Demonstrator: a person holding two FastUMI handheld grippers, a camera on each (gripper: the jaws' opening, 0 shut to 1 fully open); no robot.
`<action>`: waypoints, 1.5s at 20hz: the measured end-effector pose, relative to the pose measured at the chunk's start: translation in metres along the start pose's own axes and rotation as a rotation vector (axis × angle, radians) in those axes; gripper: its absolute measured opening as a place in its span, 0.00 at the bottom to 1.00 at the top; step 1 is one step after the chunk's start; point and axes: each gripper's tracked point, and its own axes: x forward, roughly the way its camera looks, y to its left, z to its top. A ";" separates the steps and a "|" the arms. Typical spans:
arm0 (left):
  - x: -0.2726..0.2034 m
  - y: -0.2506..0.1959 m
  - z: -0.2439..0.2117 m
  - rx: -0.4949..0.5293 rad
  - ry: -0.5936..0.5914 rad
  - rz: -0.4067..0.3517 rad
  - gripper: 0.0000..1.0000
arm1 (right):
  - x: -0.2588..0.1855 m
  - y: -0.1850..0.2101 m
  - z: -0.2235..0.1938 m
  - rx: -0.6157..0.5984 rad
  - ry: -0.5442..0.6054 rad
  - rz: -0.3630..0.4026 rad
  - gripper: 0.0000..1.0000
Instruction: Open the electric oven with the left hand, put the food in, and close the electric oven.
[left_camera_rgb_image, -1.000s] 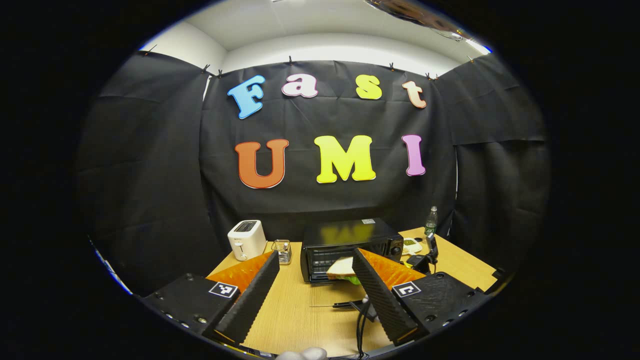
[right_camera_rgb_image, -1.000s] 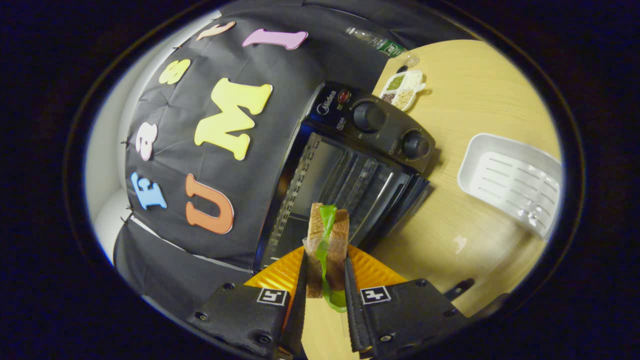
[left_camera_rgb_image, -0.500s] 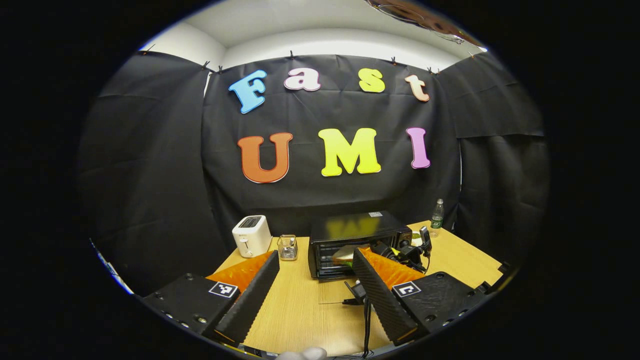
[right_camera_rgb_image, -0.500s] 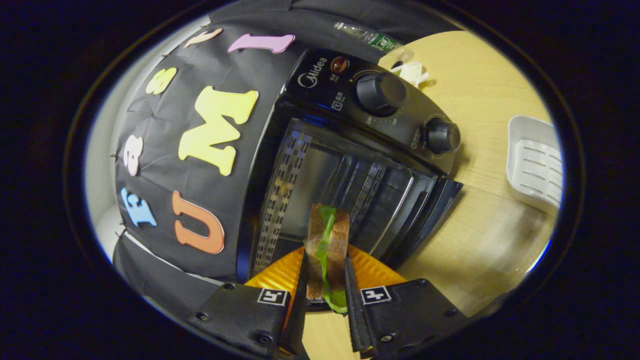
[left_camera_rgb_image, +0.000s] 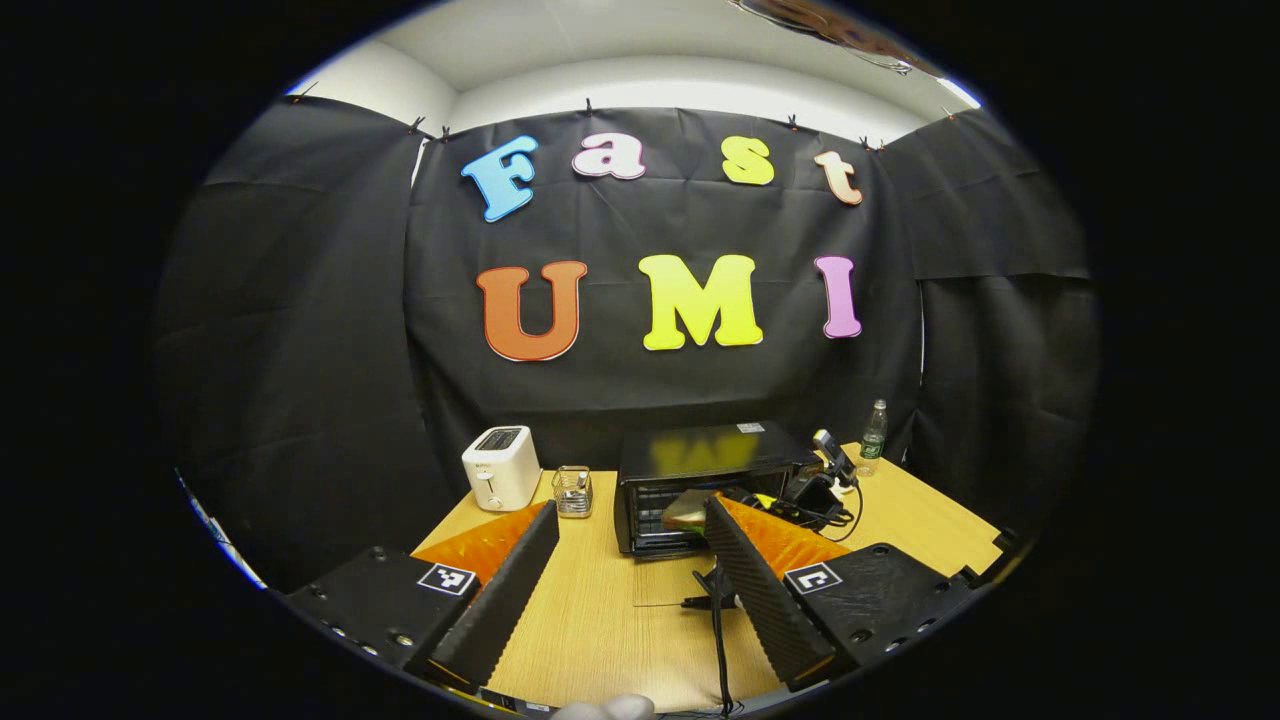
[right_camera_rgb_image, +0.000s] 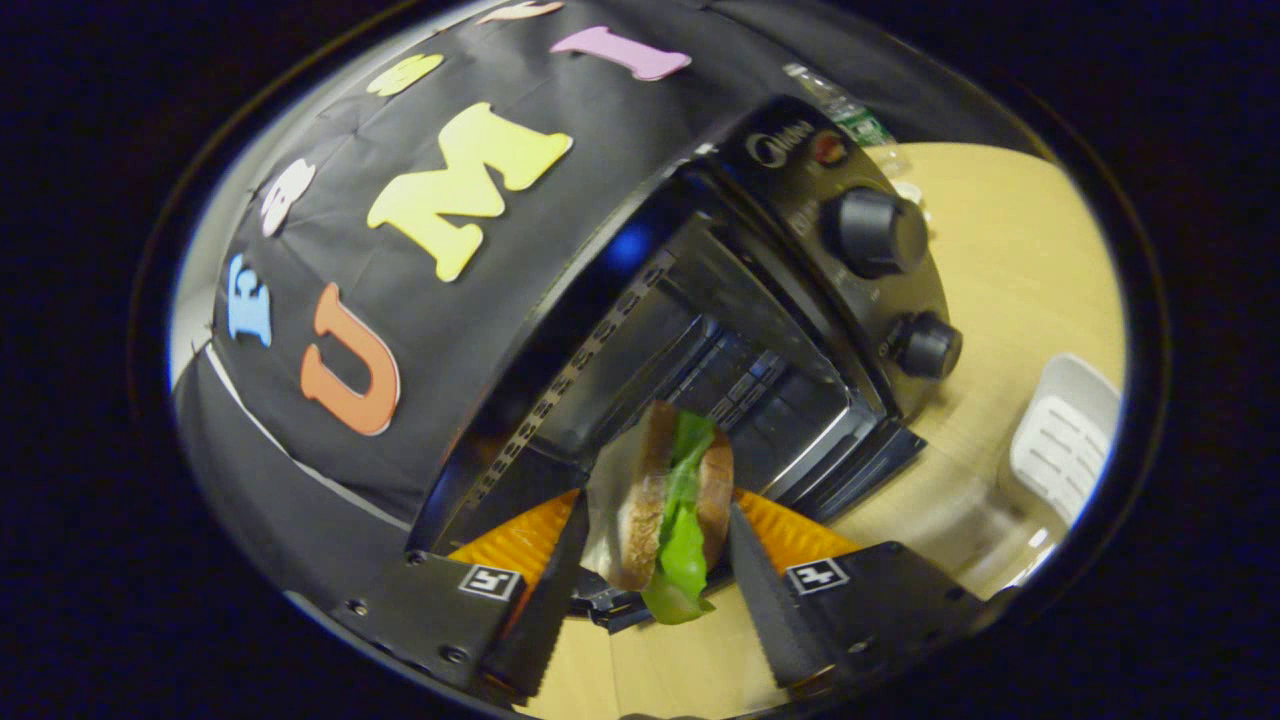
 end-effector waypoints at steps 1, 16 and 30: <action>0.000 0.001 0.001 -0.003 -0.004 0.002 0.96 | -0.002 -0.005 0.004 -0.068 -0.015 -0.027 0.84; 0.006 0.008 -0.008 -0.026 -0.040 0.046 0.96 | -0.134 0.005 0.082 -0.641 -0.143 0.001 1.00; 0.051 -0.042 -0.115 0.019 0.099 0.051 0.96 | -0.334 -0.049 0.218 -0.789 -0.320 -0.005 0.94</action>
